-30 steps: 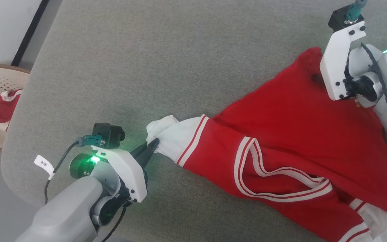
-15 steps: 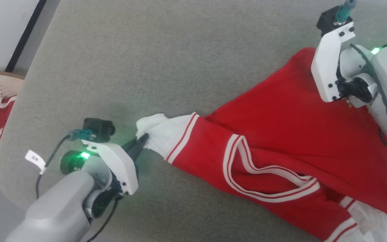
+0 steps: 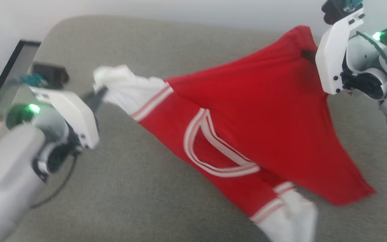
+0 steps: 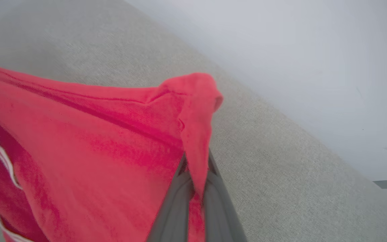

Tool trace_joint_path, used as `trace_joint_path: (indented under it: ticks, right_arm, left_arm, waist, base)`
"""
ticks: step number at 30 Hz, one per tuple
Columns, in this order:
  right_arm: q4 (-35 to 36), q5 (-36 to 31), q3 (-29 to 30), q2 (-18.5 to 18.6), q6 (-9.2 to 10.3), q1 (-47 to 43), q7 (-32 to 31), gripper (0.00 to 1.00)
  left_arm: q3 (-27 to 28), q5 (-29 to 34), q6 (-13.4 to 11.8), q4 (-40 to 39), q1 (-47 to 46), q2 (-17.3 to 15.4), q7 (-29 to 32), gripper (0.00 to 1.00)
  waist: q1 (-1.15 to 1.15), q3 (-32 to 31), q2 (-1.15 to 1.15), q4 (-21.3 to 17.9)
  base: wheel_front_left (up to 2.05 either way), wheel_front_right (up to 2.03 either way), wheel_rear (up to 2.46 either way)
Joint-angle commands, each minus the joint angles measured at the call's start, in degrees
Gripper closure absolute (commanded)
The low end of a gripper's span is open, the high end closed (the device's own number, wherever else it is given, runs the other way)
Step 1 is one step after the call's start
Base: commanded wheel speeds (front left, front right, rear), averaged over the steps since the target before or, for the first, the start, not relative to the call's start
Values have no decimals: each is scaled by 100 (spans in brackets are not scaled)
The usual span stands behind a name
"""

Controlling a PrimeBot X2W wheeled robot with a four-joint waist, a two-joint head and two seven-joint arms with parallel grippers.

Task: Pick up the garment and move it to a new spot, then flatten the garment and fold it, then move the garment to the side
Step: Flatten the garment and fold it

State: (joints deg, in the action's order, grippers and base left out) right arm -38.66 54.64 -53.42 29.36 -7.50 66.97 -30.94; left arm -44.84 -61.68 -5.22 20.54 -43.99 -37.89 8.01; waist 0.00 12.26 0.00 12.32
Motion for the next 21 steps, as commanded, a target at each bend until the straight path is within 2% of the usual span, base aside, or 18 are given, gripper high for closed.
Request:
trace_joint_path:
  ticks: [1, 9, 15, 21]
  right_arm:
    - [58, 55, -5, 63, 1, 54, 71, 100]
    - [411, 295, 9, 333, 6, 192, 356, 100]
    - [489, 363, 147, 466, 6, 317, 509, 100]
    - [440, 331, 296, 456, 7, 424, 704, 100]
  left_arm:
    - [81, -91, -99, -42, -129, -102, 76, 100]
    - [335, 27, -633, -281, -883, -513, 697, 100]
    - [360, 219, -409, -165, -1456, -624, 706, 100]
    - [339, 366, -2, 367, -2103, -447, 713, 100]
  waist:
    - [0, -318, 0, -279]
    - [0, -856, 0, -713]
    - [0, -997, 0, -899]
    - [0, -1016, 0, -1007]
  base:
    - [0, 0, 0]
    - [0, 0, 0]
    - [0, 0, 0]
    - [0, 0, 0]
